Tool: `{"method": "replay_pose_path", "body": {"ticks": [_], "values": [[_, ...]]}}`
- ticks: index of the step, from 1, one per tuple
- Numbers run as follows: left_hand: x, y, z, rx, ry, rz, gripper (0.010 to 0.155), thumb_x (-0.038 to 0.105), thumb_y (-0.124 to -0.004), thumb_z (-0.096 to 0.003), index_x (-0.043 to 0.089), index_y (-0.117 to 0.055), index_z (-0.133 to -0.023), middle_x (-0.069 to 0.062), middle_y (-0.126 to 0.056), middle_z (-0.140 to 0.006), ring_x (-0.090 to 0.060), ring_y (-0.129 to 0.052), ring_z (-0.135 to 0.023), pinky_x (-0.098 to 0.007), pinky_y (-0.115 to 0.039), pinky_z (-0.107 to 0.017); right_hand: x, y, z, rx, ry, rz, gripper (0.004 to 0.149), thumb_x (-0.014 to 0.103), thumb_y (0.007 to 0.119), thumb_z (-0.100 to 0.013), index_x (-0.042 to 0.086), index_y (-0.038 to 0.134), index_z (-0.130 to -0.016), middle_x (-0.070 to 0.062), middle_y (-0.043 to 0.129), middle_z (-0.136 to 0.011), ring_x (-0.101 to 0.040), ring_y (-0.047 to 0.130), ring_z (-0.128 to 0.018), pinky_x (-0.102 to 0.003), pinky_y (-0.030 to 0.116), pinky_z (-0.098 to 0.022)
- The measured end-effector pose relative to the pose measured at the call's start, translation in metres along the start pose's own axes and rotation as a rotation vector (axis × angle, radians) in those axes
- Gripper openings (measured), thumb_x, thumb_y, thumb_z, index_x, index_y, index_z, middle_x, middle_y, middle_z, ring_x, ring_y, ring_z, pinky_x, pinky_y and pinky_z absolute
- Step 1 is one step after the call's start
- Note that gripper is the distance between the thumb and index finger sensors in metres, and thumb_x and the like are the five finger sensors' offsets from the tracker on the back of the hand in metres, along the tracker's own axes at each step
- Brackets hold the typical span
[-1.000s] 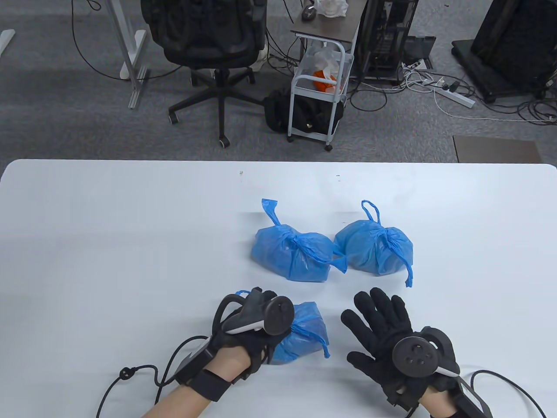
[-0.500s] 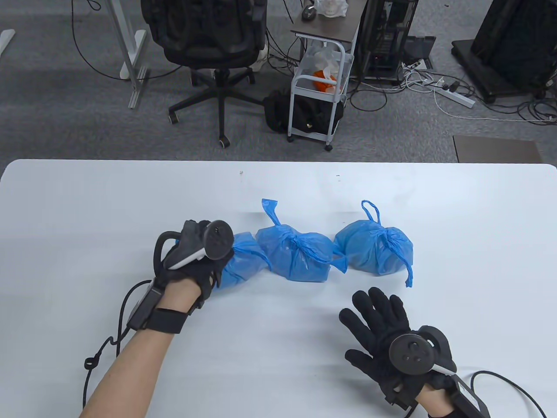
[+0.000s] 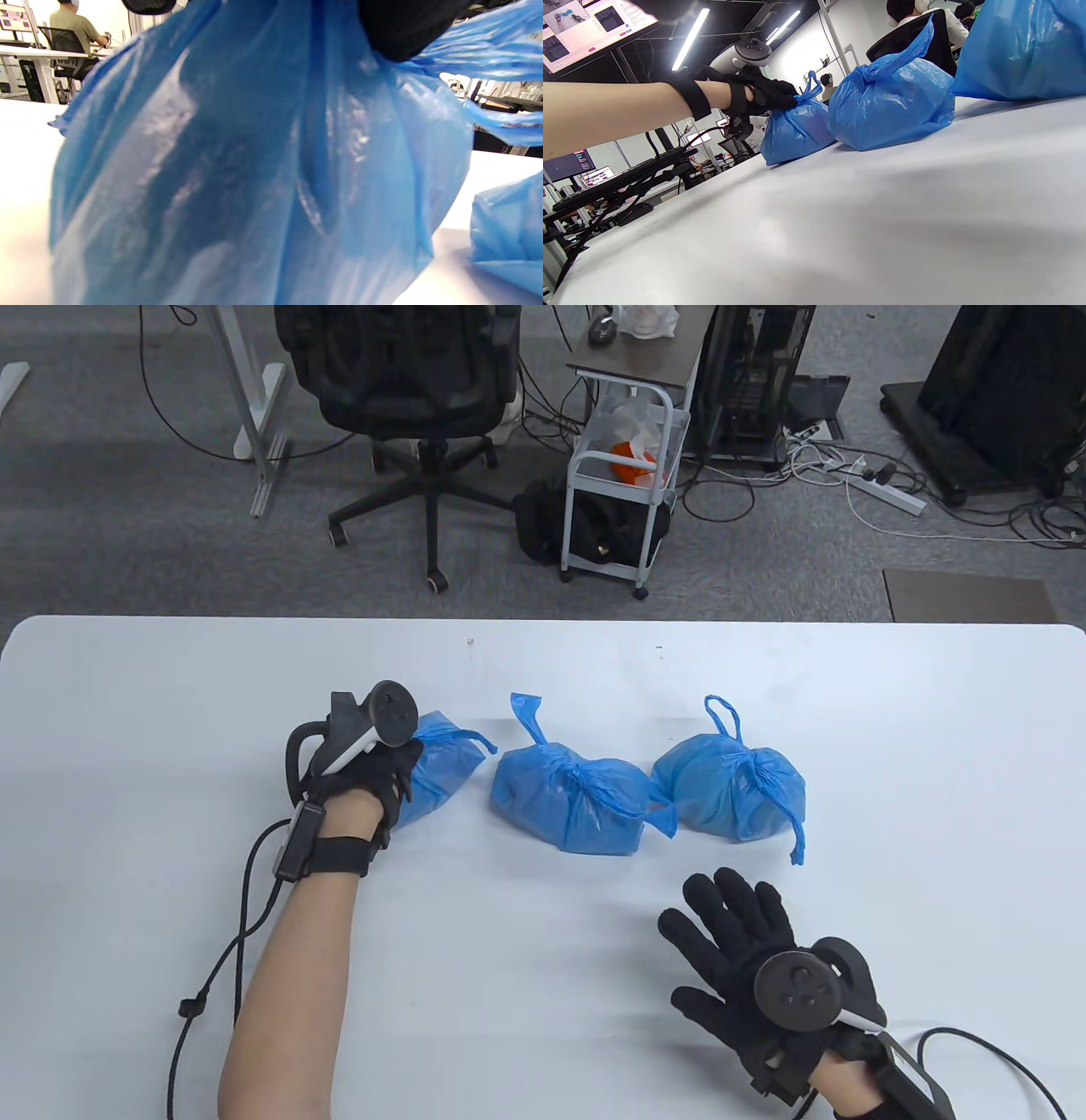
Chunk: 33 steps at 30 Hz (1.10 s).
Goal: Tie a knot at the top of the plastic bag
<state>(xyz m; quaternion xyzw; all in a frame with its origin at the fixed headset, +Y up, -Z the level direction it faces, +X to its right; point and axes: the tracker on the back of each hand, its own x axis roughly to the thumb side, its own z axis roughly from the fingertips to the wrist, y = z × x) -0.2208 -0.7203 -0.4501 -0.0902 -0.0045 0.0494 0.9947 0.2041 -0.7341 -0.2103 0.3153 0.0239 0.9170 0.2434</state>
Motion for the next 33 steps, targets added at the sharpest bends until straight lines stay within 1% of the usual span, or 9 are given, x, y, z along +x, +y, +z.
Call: {"method": "replay_pose_path", "body": {"ticks": [4,8,14,17,21,26,30,32,33], "values": [[0.002,-0.002,0.007,0.009,-0.029,-0.027,0.055,0.055,-0.068,-0.0409,0.034,-0.057,-0.091,0.004,-0.065,-0.103,-0.028,-0.053,-0.108,-0.059,-0.039,-0.078,0.0,0.0,0.0,0.002,0.005,-0.001,0.074,0.058,0.068,-0.043,0.031,0.036,-0.105,-0.011,0.009,-0.113,-0.055,0.006,-0.101,-0.072,0.003,-0.063],[0.006,0.005,0.028,0.032,-0.058,-0.005,0.059,0.056,-0.067,-0.0408,0.035,-0.053,-0.094,0.003,-0.061,-0.106,-0.029,-0.05,-0.109,-0.059,-0.037,-0.078,0.0,-0.001,0.0,-0.006,0.012,0.0,0.074,0.058,0.068,-0.043,0.03,0.037,-0.105,-0.011,0.009,-0.113,-0.055,0.006,-0.101,-0.072,0.003,-0.063],[0.016,0.018,0.081,0.102,-0.139,-0.009,0.058,0.056,-0.066,-0.041,0.035,-0.054,-0.094,0.003,-0.062,-0.106,-0.03,-0.05,-0.108,-0.059,-0.038,-0.077,-0.002,-0.001,0.0,-0.012,0.027,0.001,0.074,0.057,0.069,-0.043,0.03,0.037,-0.105,-0.011,0.01,-0.113,-0.055,0.007,-0.101,-0.072,0.003,-0.063],[0.029,0.015,0.119,0.102,-0.201,0.011,0.058,0.057,-0.066,-0.041,0.035,-0.055,-0.094,0.002,-0.063,-0.106,-0.03,-0.051,-0.108,-0.059,-0.039,-0.077,-0.002,-0.001,-0.001,-0.012,0.033,0.003,0.074,0.057,0.069,-0.043,0.03,0.037,-0.105,-0.011,0.01,-0.113,-0.055,0.007,-0.101,-0.072,0.003,-0.063],[0.047,0.002,0.17,0.118,-0.265,-0.034,0.058,0.057,-0.066,-0.041,0.035,-0.056,-0.094,0.002,-0.065,-0.105,-0.031,-0.053,-0.108,-0.059,-0.04,-0.077,-0.001,-0.001,-0.002,-0.01,0.031,0.011,0.074,0.057,0.069,-0.043,0.03,0.037,-0.105,-0.011,0.01,-0.113,-0.055,0.007,-0.101,-0.072,0.003,-0.063],[0.069,-0.04,0.228,0.064,-0.324,-0.012,0.058,0.059,-0.065,-0.0409,0.035,-0.058,-0.094,0.002,-0.067,-0.105,-0.031,-0.055,-0.108,-0.059,-0.043,-0.077,-0.002,-0.001,-0.004,-0.013,0.048,0.007,0.074,0.057,0.068,-0.044,0.03,0.037,-0.105,-0.011,0.01,-0.113,-0.055,0.007,-0.101,-0.072,0.003,-0.063],[0.081,-0.065,0.241,0.047,-0.349,0.03,0.058,0.058,-0.066,-0.0404,0.034,-0.062,-0.093,0.001,-0.071,-0.103,-0.032,-0.059,-0.106,-0.06,-0.045,-0.076,-0.003,0.003,-0.006,0.014,0.045,0.016,0.074,0.057,0.069,-0.043,0.03,0.037,-0.105,-0.011,0.01,-0.113,-0.055,0.008,-0.101,-0.072,0.003,-0.063],[0.081,-0.063,0.241,0.063,-0.363,-0.042,0.056,0.058,-0.066,-0.0403,0.035,-0.063,-0.092,0.002,-0.073,-0.101,-0.031,-0.062,-0.105,-0.06,-0.046,-0.075,-0.001,0.003,-0.005,0.015,0.036,0.014,0.074,0.058,0.068,-0.044,0.03,0.037,-0.105,-0.011,0.01,-0.113,-0.055,0.008,-0.101,-0.072,0.003,-0.063],[0.079,-0.06,0.24,0.107,-0.369,-0.067,0.056,0.057,-0.066,-0.0404,0.034,-0.063,-0.092,0.002,-0.074,-0.101,-0.031,-0.063,-0.105,-0.06,-0.047,-0.076,0.0,0.002,-0.005,0.008,0.029,0.014,0.074,0.057,0.068,-0.044,0.03,0.037,-0.105,-0.011,0.01,-0.113,-0.055,0.007,-0.101,-0.072,0.003,-0.063]]}}
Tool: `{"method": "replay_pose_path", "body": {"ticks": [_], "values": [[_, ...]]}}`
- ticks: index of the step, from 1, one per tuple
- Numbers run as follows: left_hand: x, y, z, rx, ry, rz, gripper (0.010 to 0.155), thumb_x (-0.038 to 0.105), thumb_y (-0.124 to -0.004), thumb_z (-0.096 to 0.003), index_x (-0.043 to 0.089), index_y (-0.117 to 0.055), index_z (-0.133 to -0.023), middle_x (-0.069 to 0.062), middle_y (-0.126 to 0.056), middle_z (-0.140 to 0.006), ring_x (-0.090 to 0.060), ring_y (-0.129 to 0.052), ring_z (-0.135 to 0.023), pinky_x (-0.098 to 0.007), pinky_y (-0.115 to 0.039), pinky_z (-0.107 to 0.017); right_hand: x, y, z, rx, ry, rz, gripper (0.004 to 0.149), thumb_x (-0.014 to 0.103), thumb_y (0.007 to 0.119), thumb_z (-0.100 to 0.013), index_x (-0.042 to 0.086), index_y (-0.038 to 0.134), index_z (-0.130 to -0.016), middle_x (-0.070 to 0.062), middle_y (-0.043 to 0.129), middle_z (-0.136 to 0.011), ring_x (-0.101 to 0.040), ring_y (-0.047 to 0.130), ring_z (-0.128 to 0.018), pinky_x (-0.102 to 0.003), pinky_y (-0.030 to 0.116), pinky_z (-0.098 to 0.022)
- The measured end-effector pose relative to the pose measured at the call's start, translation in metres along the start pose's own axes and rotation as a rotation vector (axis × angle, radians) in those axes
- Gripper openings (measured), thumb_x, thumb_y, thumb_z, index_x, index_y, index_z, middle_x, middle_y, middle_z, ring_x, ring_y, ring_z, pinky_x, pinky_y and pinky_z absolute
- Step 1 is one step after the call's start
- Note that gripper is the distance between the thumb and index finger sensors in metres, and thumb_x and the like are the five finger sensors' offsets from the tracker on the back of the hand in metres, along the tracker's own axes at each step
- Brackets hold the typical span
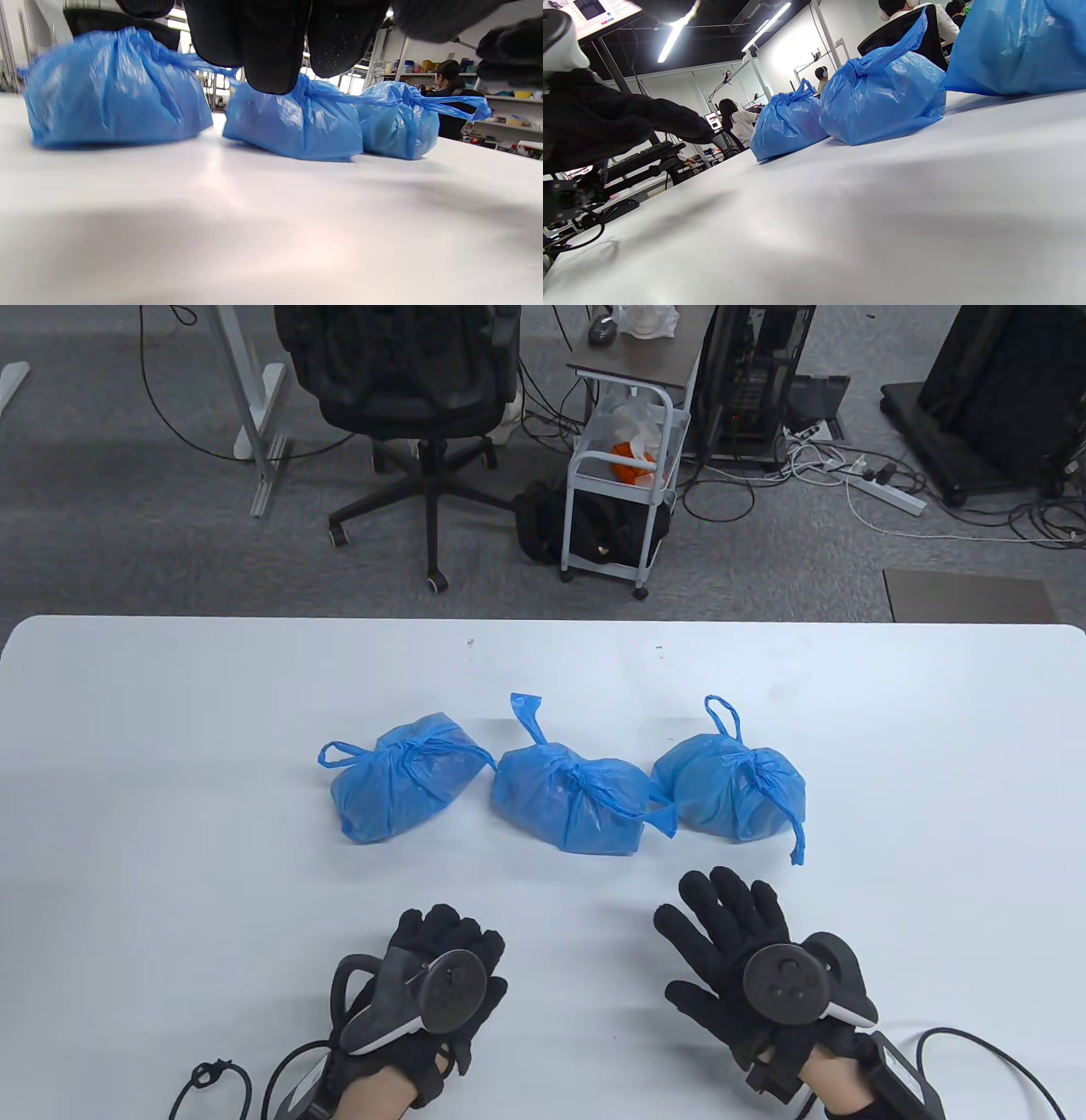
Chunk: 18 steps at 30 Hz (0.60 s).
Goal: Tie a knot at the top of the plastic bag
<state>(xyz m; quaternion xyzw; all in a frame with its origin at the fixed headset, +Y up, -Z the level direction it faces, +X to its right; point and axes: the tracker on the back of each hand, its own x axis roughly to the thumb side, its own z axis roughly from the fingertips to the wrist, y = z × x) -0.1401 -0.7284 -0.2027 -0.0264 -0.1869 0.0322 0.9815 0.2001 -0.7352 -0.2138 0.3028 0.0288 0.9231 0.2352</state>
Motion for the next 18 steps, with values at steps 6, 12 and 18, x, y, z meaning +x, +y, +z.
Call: {"method": "replay_pose_path", "body": {"ticks": [6,12,18], "values": [[-0.017,-0.011,-0.005,-0.034,-0.009,0.009,0.058,0.058,-0.066,-0.0406,0.035,-0.059,-0.094,0.001,-0.067,-0.105,-0.032,-0.056,-0.107,-0.059,-0.042,-0.076,0.004,-0.005,0.005,-0.041,-0.014,-0.014,0.074,0.057,0.069,-0.043,0.03,0.037,-0.105,-0.011,0.01,-0.114,-0.055,0.008,-0.101,-0.072,0.003,-0.063],[-0.013,-0.017,-0.006,-0.097,0.012,-0.037,0.08,0.075,-0.057,-0.0371,0.049,-0.009,-0.096,0.008,-0.002,-0.113,-0.024,-0.002,-0.112,-0.059,-0.016,-0.078,0.005,-0.002,0.004,-0.038,-0.023,-0.009,0.074,0.057,0.069,-0.044,0.03,0.036,-0.105,-0.011,0.009,-0.113,-0.055,0.006,-0.101,-0.072,0.002,-0.063],[-0.014,-0.029,-0.009,-0.211,0.059,0.004,0.085,0.083,-0.051,-0.034,0.051,0.004,-0.091,0.012,0.015,-0.106,-0.019,0.015,-0.106,-0.061,-0.009,-0.077,0.002,-0.009,0.005,-0.085,-0.011,0.014,0.074,0.057,0.069,-0.044,0.03,0.036,-0.105,-0.01,0.009,-0.114,-0.055,0.006,-0.101,-0.072,0.002,-0.063]]}}
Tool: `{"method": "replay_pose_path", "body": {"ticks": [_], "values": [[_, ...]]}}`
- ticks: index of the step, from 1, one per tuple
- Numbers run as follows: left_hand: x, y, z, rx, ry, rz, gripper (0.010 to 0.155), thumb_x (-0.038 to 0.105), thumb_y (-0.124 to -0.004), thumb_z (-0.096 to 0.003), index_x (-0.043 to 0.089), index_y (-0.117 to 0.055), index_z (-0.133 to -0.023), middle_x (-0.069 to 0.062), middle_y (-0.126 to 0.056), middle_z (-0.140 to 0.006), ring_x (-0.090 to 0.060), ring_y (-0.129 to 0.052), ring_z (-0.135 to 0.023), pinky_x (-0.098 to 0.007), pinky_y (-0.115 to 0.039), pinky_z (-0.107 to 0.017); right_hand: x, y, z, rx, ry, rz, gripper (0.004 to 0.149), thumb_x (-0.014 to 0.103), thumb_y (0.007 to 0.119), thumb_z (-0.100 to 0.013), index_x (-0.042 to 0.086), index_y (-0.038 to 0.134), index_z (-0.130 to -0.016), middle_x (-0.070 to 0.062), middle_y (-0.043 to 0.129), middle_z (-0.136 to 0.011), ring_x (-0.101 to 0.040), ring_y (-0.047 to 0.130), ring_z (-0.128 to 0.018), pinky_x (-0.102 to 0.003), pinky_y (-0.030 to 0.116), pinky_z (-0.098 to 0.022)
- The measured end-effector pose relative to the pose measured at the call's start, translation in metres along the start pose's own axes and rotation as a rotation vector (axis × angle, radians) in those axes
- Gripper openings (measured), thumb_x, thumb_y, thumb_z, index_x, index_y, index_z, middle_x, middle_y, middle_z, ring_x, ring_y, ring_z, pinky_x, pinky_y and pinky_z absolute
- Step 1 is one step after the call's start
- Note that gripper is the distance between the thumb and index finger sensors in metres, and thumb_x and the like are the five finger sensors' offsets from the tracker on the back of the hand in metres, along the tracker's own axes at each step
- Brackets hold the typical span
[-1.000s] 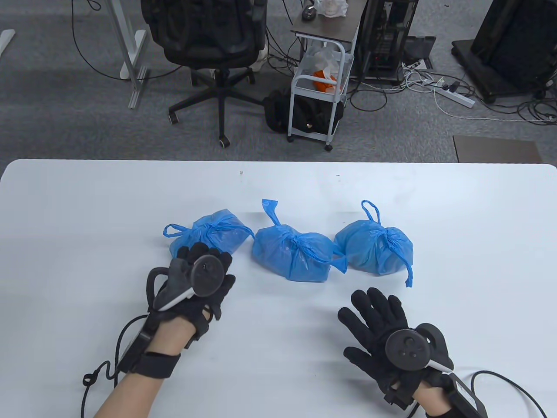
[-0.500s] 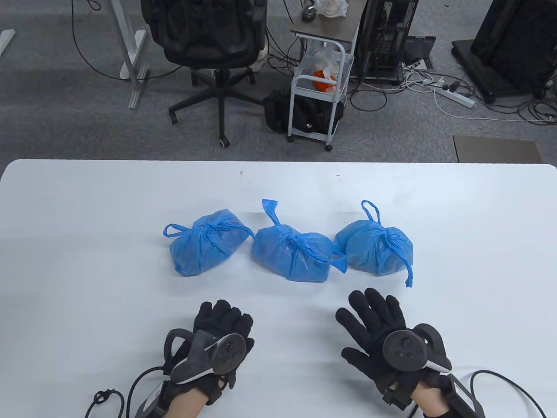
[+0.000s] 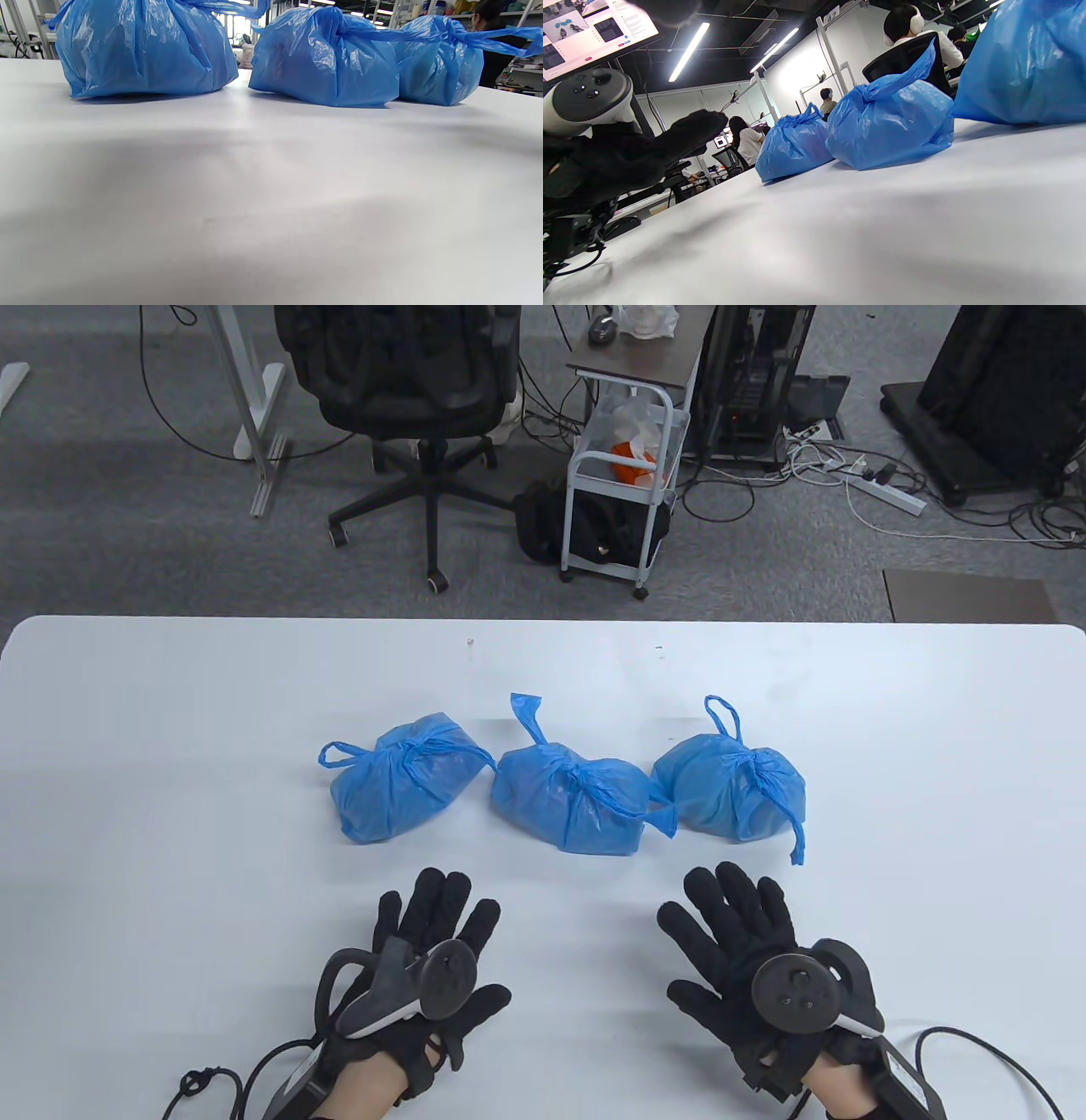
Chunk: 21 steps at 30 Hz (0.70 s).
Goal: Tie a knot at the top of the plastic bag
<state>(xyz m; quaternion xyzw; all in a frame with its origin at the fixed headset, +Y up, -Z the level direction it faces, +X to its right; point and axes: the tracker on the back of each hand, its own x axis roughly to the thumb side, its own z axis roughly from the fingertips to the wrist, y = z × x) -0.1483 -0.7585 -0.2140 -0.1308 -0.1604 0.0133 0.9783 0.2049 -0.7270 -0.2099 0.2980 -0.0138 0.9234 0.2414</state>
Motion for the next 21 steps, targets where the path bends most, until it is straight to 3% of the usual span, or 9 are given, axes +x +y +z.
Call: {"method": "replay_pose_path", "body": {"ticks": [21], "values": [[0.0058,-0.0061,-0.011,-0.016,-0.01,0.075,0.084,0.082,-0.052,-0.0335,0.053,0.002,-0.09,0.013,0.013,-0.107,-0.018,0.014,-0.107,-0.06,-0.009,-0.077,-0.006,0.0021,0.0018,0.045,0.019,0.024,0.075,0.057,0.069,-0.043,0.032,0.034,-0.104,-0.01,0.007,-0.113,-0.054,0.004,-0.101,-0.072,0.001,-0.063]]}}
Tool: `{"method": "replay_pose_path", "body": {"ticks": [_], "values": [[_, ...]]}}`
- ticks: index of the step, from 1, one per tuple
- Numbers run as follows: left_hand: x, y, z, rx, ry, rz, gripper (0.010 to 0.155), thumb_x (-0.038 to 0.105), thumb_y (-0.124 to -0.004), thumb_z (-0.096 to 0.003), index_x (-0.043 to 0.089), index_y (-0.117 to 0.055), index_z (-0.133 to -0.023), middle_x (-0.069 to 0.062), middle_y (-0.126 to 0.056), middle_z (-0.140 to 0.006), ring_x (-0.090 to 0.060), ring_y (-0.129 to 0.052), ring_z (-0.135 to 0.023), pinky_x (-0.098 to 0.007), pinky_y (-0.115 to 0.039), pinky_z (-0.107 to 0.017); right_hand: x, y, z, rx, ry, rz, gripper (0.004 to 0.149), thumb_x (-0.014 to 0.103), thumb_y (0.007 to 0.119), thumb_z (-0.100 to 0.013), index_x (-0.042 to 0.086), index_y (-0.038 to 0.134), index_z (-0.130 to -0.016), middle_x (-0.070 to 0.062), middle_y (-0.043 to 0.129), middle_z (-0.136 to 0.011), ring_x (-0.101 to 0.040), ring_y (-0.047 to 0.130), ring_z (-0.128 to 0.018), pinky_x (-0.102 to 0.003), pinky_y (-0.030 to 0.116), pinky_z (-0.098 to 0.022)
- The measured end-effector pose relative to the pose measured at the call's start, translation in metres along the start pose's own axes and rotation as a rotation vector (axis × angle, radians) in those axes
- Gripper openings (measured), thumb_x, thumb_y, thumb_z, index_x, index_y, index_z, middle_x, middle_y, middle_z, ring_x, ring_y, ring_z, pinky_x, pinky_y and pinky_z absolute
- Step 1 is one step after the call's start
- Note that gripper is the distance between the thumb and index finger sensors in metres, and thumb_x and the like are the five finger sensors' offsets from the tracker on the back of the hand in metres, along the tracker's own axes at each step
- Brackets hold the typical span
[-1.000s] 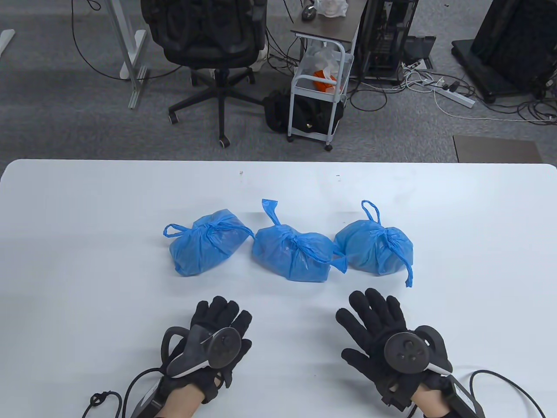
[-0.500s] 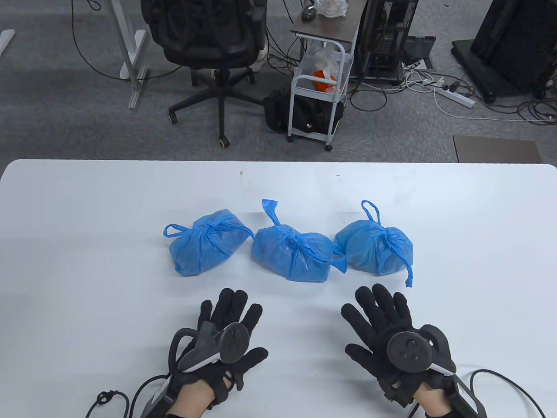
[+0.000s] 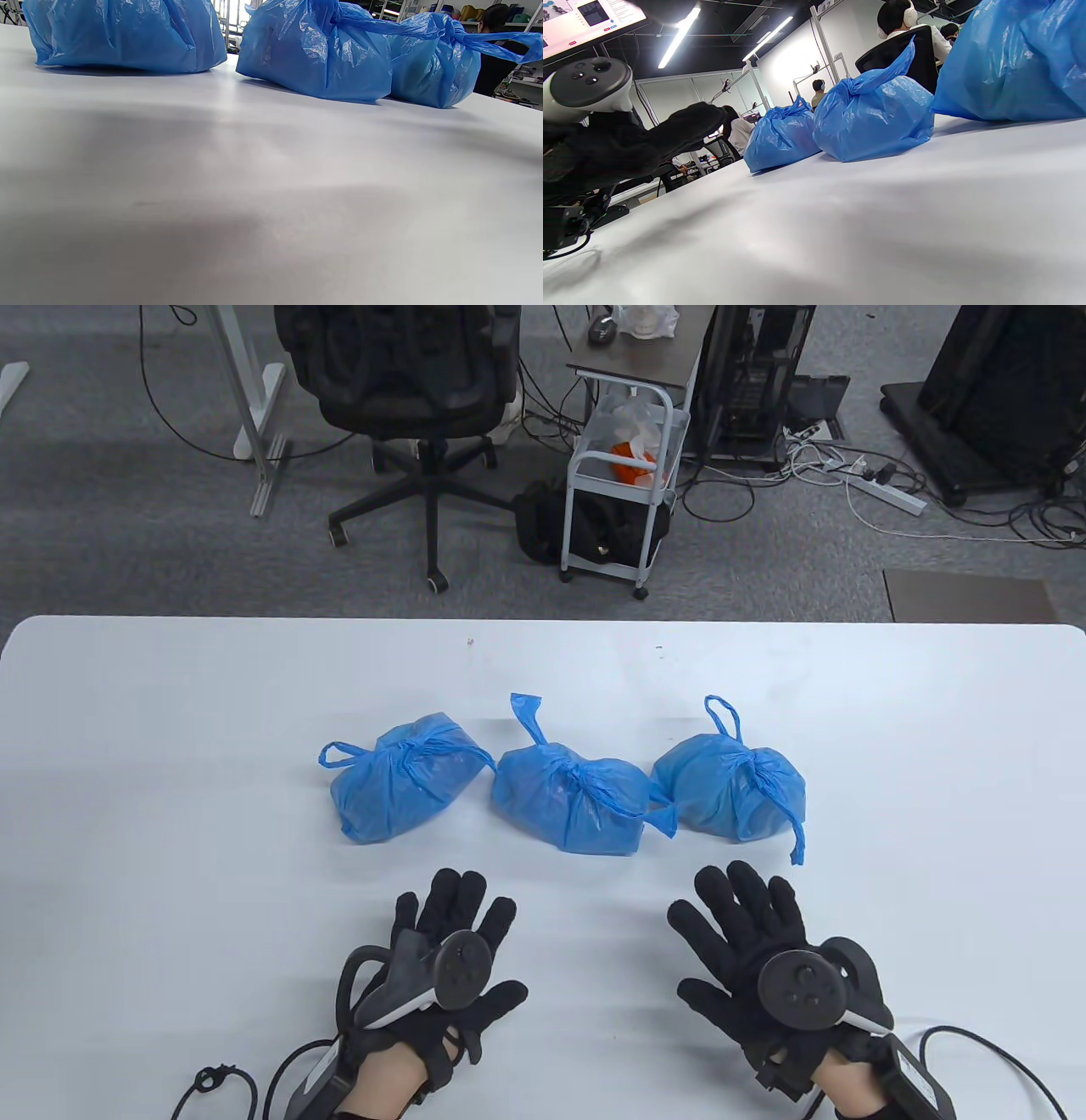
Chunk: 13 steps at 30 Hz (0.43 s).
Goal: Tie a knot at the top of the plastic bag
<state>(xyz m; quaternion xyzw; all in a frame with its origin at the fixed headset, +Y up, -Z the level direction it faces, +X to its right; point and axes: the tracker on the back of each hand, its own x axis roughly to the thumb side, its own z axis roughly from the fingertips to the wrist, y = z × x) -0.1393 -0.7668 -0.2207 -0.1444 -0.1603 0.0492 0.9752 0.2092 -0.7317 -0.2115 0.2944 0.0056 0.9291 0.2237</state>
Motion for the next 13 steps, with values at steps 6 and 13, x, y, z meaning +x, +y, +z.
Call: {"method": "replay_pose_path", "body": {"ticks": [6,13], "values": [[0.0008,-0.0018,-0.0002,-0.014,-0.008,-0.003,0.084,0.082,-0.052,-0.0335,0.053,0.002,-0.09,0.013,0.013,-0.107,-0.018,0.014,-0.107,-0.06,-0.009,-0.077,-0.0017,-0.0002,0.0007,-0.002,0.009,0.0,0.075,0.057,0.069,-0.043,0.031,0.035,-0.104,-0.01,0.008,-0.113,-0.054,0.004,-0.101,-0.072,0.001,-0.063],[0.0004,-0.0045,-0.0006,-0.033,0.003,-0.009,0.083,0.081,-0.052,-0.0336,0.053,0.002,-0.09,0.013,0.013,-0.106,-0.018,0.014,-0.106,-0.06,-0.009,-0.077,-0.0011,0.0032,-0.0008,0.024,-0.005,0.001,0.075,0.057,0.069,-0.043,0.031,0.035,-0.105,-0.01,0.008,-0.113,-0.054,0.004,-0.101,-0.072,0.001,-0.063]]}}
